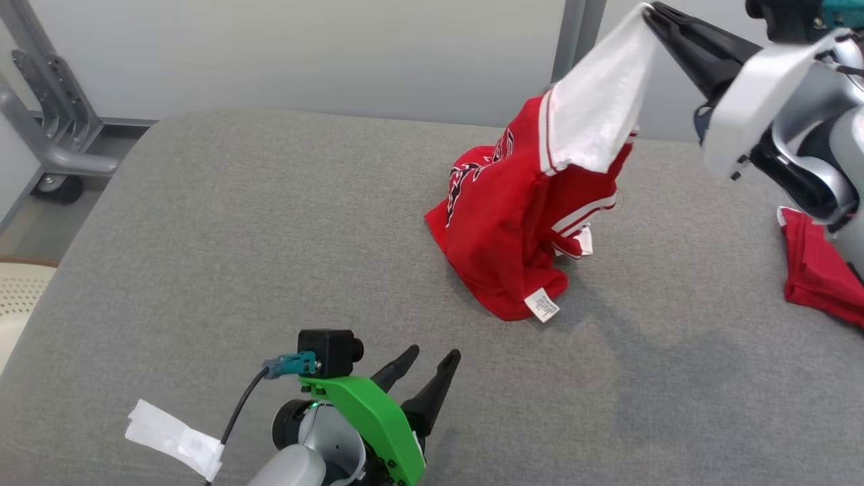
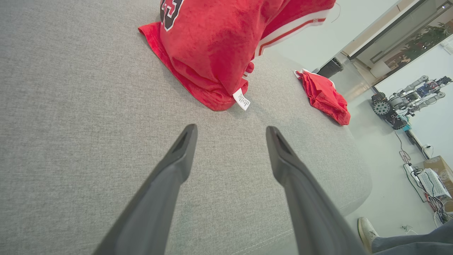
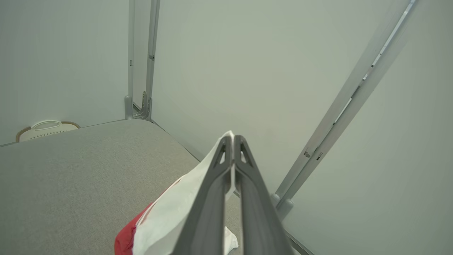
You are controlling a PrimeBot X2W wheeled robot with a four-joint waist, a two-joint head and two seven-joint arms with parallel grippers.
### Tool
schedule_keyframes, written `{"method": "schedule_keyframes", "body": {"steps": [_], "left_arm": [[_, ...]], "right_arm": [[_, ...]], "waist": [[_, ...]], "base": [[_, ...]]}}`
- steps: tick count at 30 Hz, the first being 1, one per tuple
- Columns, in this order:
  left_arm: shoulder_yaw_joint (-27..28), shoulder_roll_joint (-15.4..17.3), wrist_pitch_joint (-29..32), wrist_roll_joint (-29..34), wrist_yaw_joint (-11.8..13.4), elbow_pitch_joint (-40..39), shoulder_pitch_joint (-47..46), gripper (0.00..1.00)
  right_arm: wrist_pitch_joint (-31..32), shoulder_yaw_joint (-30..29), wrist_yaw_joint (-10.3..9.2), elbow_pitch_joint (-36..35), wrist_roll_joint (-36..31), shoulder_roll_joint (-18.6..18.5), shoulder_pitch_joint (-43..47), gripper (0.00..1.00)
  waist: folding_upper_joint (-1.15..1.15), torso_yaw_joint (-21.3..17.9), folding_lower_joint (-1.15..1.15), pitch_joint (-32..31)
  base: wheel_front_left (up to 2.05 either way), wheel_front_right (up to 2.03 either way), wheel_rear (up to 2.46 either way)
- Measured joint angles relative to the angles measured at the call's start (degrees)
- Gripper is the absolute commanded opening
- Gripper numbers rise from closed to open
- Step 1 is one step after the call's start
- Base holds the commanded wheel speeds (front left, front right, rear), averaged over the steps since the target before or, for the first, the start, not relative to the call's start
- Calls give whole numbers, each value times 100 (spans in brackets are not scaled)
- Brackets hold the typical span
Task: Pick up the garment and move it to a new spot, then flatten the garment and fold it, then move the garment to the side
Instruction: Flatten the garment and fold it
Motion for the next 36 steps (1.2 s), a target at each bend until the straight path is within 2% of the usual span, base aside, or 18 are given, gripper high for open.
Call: {"method": "schedule_keyframes", "body": {"steps": [8, 13, 17, 29, 36], "left_arm": [[-11, 9, 0, 0, 27, -219, 107, 100], [-33, 1, 0, 16, 51, -337, 106, 100], [-37, 0, 2, 25, 56, -367, 101, 100], [-21, 14, 10, 56, 70, -392, 91, 100], [-7, 38, 33, 58, 73, -403, 78, 100]], "right_arm": [[-99, -352, -481, 293, 285, -757, 1313, 0], [-411, -579, -792, 461, 568, -845, 2141, 0], [-691, -689, -968, 558, 711, -805, 2654, 0], [-1285, -797, -1136, 835, 716, -777, 3558, 0], [-1515, -826, -1176, 992, 876, -490, 3843, 0]], "waist": [[0, -498, 0, 107], [0, -742, 0, 278], [0, -875, 0, 439], [0, -1062, 0, 723], [0, -1115, 0, 803]], "base": [[0, 0, 0], [0, 0, 0], [0, 0, 0], [0, 0, 0], [0, 0, 0]]}}
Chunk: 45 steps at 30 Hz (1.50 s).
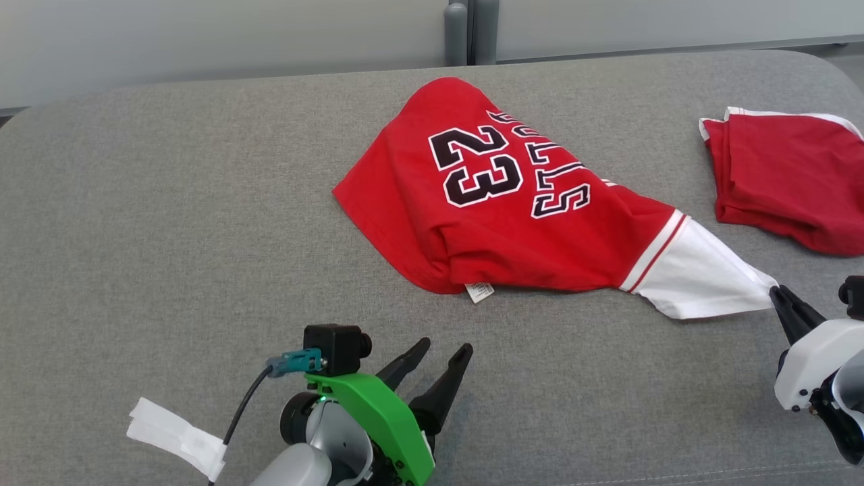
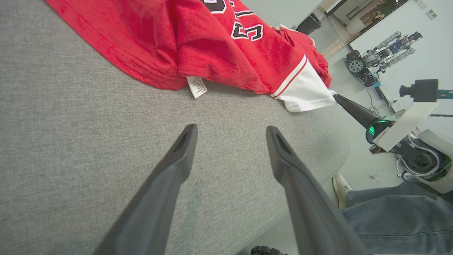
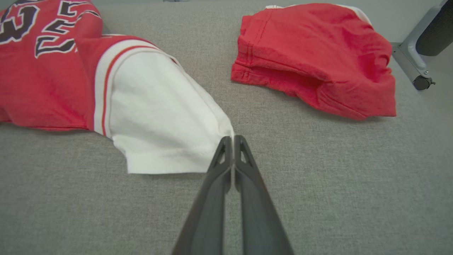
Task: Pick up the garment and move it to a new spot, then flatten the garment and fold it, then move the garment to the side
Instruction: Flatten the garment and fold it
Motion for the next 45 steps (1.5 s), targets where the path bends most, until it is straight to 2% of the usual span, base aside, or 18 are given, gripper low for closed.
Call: {"method": "schedule_keyframes", "body": {"steps": [1, 2, 4, 6, 7, 8, 9, 19, 32, 38, 45], "left_arm": [[-2, 1, 24, 0, 0, 0, -2, 100], [-3, 1, 24, 0, 0, 0, -5, 100], [-8, 1, 29, 1, 0, 0, -18, 100], [-12, 0, 33, 1, 0, -11, -20, 100], [-14, -1, 48, 1, 0, -20, -25, 100], [-13, -1, 48, 1, 0, -18, -35, 100], [-2, 1, 48, 1, 0, -19, -49, 100], [244, 143, -44, 53, 9, -13, -51, 100], [579, 225, -246, 60, 58, 276, -50, 100], [623, 178, -360, 62, 59, 461, -87, 100], [743, 156, -539, 258, 60, 772, -420, 100]], "right_arm": [[-41, -2, -7, 26, 9, 29, 5, 0], [-47, -2, -9, 47, 8, 44, 6, 5], [-97, -7, -25, 86, 4, 65, 5, 24], [-148, -10, -49, 100, -12, 68, 5, 31], [-175, -18, -54, 116, -38, 66, 3, 41], [-200, -16, -55, 142, -90, 62, 3, 65], [-240, -13, -56, 162, -204, 57, 2, 100], [-520, 48, -97, -75, -593, 86, -243, 100], [-798, -143, -141, -838, -1091, 152, -363, 100], [-865, -483, -143, -1396, -1422, 254, -390, 100], [-870, -1023, -147, -1727, -1725, 427, -347, 100]], "waist": [[0, 0, 0, 7], [0, 3, 0, 12], [0, 10, 0, 20], [0, 17, 0, 32], [0, 22, 0, 44], [0, 29, 0, 52], [0, 37, 0, 61], [0, -132, 0, 119], [0, -636, 0, 191], [0, -908, 0, 238], [0, -1203, 0, 311]], "base": [[0, 0, 0], [0, 0, 0], [0, 0, 0], [0, 0, 0], [0, 0, 0], [0, 0, 0], [0, 0, 0], [0, 0, 0], [0, 0, 0], [0, 0, 0], [0, 0, 0]]}}
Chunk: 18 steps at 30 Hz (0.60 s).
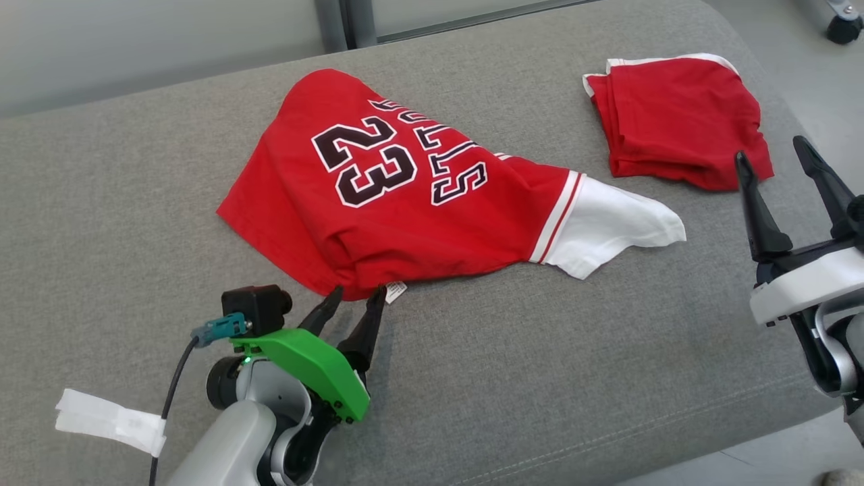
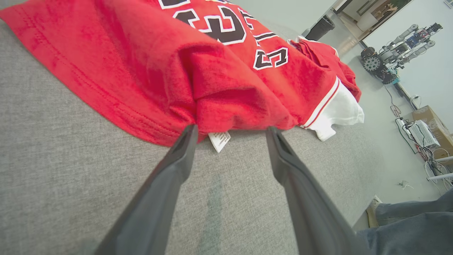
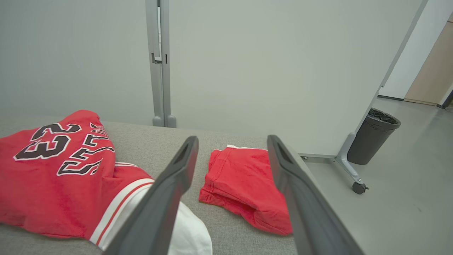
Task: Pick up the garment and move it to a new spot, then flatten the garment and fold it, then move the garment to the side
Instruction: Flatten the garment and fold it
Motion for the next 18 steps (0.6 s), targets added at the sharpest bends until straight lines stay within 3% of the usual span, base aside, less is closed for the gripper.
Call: {"method": "schedule_keyframes", "body": {"steps": [7, 18], "left_arm": [[-8, 69, -44, 208, 44, 567, -181, 100], [30, 44, -226, 357, 44, 1184, -460, 100]], "right_arm": [[-7, -171, 0, -255, -143, 397, 269, 100], [-8, -581, 0, -552, -383, 700, 643, 100]], "waist": [[0, -238, 0, 107], [0, -412, 0, 283]], "base": [[0, 0, 0], [0, 0, 0]]}}
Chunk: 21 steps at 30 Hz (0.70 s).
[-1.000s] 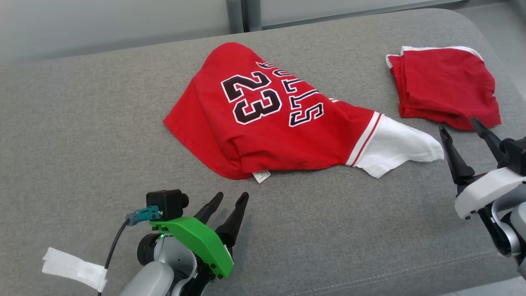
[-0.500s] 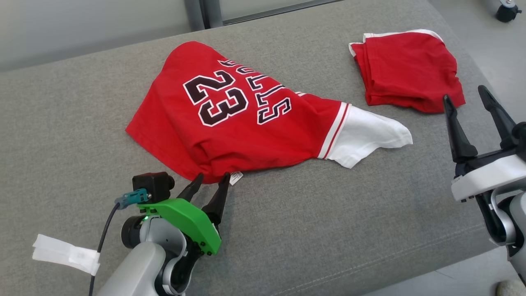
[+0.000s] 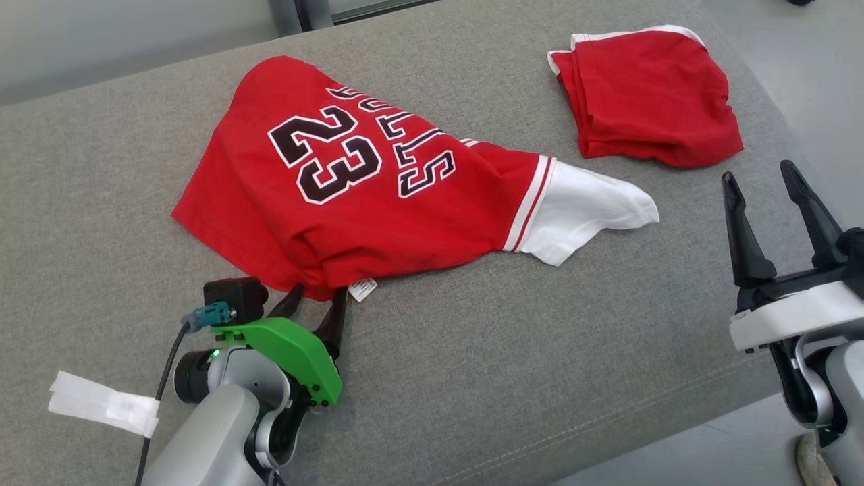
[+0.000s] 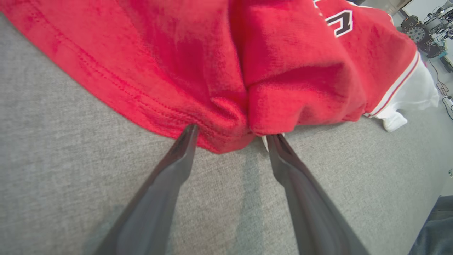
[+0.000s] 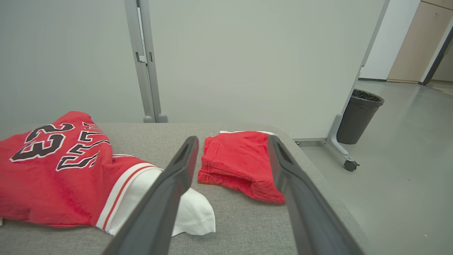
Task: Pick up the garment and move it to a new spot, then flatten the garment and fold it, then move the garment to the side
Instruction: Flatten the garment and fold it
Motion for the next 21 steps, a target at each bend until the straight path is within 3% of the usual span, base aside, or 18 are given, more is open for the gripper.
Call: {"method": "schedule_keyframes", "body": {"steps": [9, 10, 11, 12, 14, 16, 21], "left_arm": [[-4, -37, -80, 59, -2, 377, -242, 97], [-16, -56, -103, 74, -7, 483, -310, 90], [-20, -63, -107, 83, -10, 524, -339, 75], [-26, -73, -108, 85, -12, 569, -367, 42], [-32, -96, -123, 85, -55, 681, -413, 25], [-43, -137, -124, 87, -67, 755, -428, 0], [-155, -183, -103, 90, -223, 859, -535, 0]], "right_arm": [[0, -87, -1, -159, -163, 111, 192, 100], [0, -98, -1, -191, -189, 164, 205, 100], [0, -101, -1, -208, -189, 197, 210, 100], [0, -104, -1, -221, -189, 229, 216, 100], [0, -112, -1, -243, -197, 250, 256, 100], [0, -147, -1, -253, -198, 259, 324, 100], [0, -376, -1, -272, -238, 298, 474, 100]], "waist": [[0, -12, 0, 54], [0, -15, 0, 64], [0, -17, 0, 68], [0, -19, 0, 71], [0, -23, 0, 76], [0, -24, 0, 79], [0, 14, 0, 74]], "base": [[0, 0, 0], [0, 0, 0], [0, 0, 0], [0, 0, 0], [0, 0, 0], [0, 0, 0], [0, 0, 0]]}}
